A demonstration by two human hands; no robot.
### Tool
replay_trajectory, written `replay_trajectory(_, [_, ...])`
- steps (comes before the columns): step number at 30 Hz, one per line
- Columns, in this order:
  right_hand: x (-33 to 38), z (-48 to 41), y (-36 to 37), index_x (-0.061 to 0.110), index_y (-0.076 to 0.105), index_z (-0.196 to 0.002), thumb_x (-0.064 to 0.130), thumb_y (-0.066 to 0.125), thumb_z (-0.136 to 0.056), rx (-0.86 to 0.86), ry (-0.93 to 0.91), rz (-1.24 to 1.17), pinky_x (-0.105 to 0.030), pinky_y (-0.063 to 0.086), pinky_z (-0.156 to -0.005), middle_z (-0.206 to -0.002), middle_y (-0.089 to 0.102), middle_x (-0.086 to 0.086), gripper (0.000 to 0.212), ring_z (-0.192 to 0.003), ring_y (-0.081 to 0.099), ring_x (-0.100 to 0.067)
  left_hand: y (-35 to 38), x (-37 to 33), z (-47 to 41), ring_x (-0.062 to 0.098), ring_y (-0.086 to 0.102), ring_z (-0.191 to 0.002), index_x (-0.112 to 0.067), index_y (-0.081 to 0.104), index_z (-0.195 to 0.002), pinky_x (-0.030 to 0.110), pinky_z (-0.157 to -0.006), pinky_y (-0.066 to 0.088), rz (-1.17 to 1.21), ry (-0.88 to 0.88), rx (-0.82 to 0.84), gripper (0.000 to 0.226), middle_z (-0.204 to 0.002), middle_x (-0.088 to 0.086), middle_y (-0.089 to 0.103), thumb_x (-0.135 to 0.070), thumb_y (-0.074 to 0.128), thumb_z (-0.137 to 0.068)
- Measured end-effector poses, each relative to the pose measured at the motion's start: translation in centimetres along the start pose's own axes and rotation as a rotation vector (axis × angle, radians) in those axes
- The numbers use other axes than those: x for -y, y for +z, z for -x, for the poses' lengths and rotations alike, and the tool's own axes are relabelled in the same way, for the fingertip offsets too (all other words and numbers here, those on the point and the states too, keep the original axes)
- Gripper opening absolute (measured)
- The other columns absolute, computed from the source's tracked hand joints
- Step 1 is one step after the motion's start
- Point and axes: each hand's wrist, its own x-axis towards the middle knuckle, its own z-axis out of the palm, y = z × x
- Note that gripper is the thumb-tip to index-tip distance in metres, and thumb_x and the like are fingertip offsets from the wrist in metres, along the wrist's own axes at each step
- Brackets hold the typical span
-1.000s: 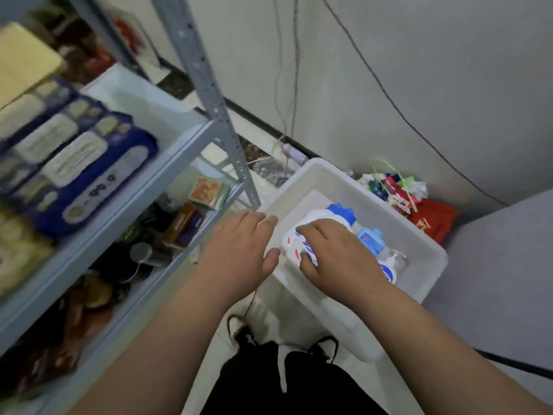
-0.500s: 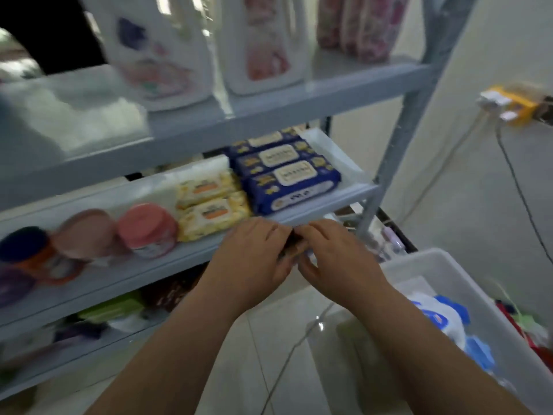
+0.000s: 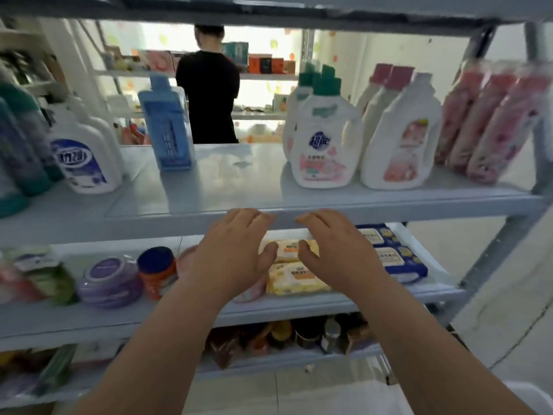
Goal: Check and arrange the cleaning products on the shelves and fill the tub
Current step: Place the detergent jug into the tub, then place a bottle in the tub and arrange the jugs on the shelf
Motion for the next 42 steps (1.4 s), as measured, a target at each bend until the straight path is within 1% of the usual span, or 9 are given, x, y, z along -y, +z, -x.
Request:
replay_trajectory(5, [-1.5,-3.0,-0.6,0.014,0.062,-0.134,0.025,0.064,-0.094,0.01,0.048,0.008,-0.041,0.047,-0.101,-0.128,0.062,-0.005,0.042,-0.123,0.053,-0.025,0.2,0.7,-3.2,0.021,0.041,-0.137,-0.025,0.039,-0.153,0.036,-0.112,0.035,0.027,-0.017,0.032,0.057,-0.149,-0.002,0.047,-0.042,0.052,-0.099])
replay_trajectory(13, [-6.8,-6.3,0.5,0.009,0.071,-0.117,0.017,0.073,-0.082,-0.009,0.074,0.034,-0.045,0.058,-0.084,-0.112,0.07,-0.012,0.036,-0.103,0.066,-0.034,4.0,0.7,-10.3,0.026,0.042,-0.139,-0.026,0.03,-0.155,0.043,-0.111,0.04,0.254,-0.176,0.146,0.067,-0.152,0.005,0.043,-0.04,0.058,-0.096])
replay_trajectory(15, [-8.1,-6.8,0.9,0.01,0.072,-0.111,0.024,0.066,-0.085,-0.006,0.094,0.047,-0.044,0.059,-0.079,-0.107,0.07,-0.011,0.03,-0.099,0.066,-0.033,4.8,0.6,-12.4,0.025,0.047,-0.134,-0.026,0.028,-0.155,0.041,-0.108,0.042,0.339,-0.235,0.132,0.071,-0.151,0.005,0.044,-0.042,0.061,-0.095])
replay_trajectory(19, [-10.5,-7.3,1.7,0.015,0.069,-0.099,0.045,0.037,-0.092,0.067,0.102,0.038,-0.041,0.055,-0.077,-0.097,0.066,-0.003,0.045,-0.091,0.06,-0.025,6.2,0.4,-16.6,0.02,0.049,-0.131,-0.023,0.025,-0.157,0.035,-0.102,0.043,0.603,-0.398,0.023,0.091,-0.149,0.005,0.043,-0.046,0.076,-0.085])
replay_trajectory(23, [-11.9,-7.3,2.1,0.018,0.068,-0.096,0.048,0.039,-0.095,0.079,0.08,0.003,-0.035,0.051,-0.077,-0.094,0.065,0.001,0.042,-0.088,0.057,-0.02,6.8,0.3,-19.9,0.016,0.057,-0.12,-0.022,0.028,-0.154,0.03,-0.093,0.05,0.861,-0.44,-0.027,0.096,-0.138,-0.002,0.054,-0.042,0.085,-0.079])
replay_trajectory(30, [-13.4,-7.5,2.5,0.015,0.065,-0.121,0.037,0.063,-0.094,-0.05,0.197,-0.146,-0.03,0.045,-0.083,-0.12,0.056,-0.005,0.035,-0.097,0.058,-0.023,7.3,-0.4,-21.3,-0.003,0.062,-0.094,-0.027,0.057,-0.127,0.015,-0.071,0.047,0.917,-0.426,-0.06,0.06,-0.106,-0.019,0.066,-0.036,0.088,-0.077])
replay_trajectory(36, [-12.8,-8.2,2.6,0.006,0.044,-0.137,0.036,0.079,-0.086,-0.189,0.318,-0.267,-0.04,0.053,-0.094,-0.131,0.048,-0.011,0.069,-0.116,0.055,-0.027,6.5,0.0,-19.2,-0.004,0.062,-0.096,-0.034,0.054,-0.12,0.012,-0.07,0.047,0.907,-0.406,-0.048,0.053,-0.108,-0.021,0.066,-0.035,0.086,-0.078])
replay_trajectory(39, [-11.9,-9.1,1.3,0.024,0.029,-0.151,0.053,0.081,-0.08,-0.065,0.435,-0.57,-0.03,0.049,-0.101,-0.144,0.044,0.003,0.093,-0.127,0.049,-0.011,5.8,0.4,-17.6,0.0,0.064,-0.096,-0.035,0.052,-0.12,0.015,-0.07,0.048,0.866,-0.408,-0.021,0.052,-0.108,-0.018,0.067,-0.035,0.085,-0.079])
replay_trajectory(42, [-10.7,-9.9,0.8,0.032,0.034,-0.144,0.043,0.087,-0.077,-0.059,0.448,-0.824,-0.006,0.048,-0.083,-0.127,0.054,0.018,0.086,-0.111,0.056,0.006,4.8,0.4,-15.7,-0.001,0.065,-0.094,-0.036,0.052,-0.121,0.014,-0.07,0.049,0.863,-0.398,0.01,0.053,-0.107,-0.02,0.068,-0.037,0.085,-0.079])
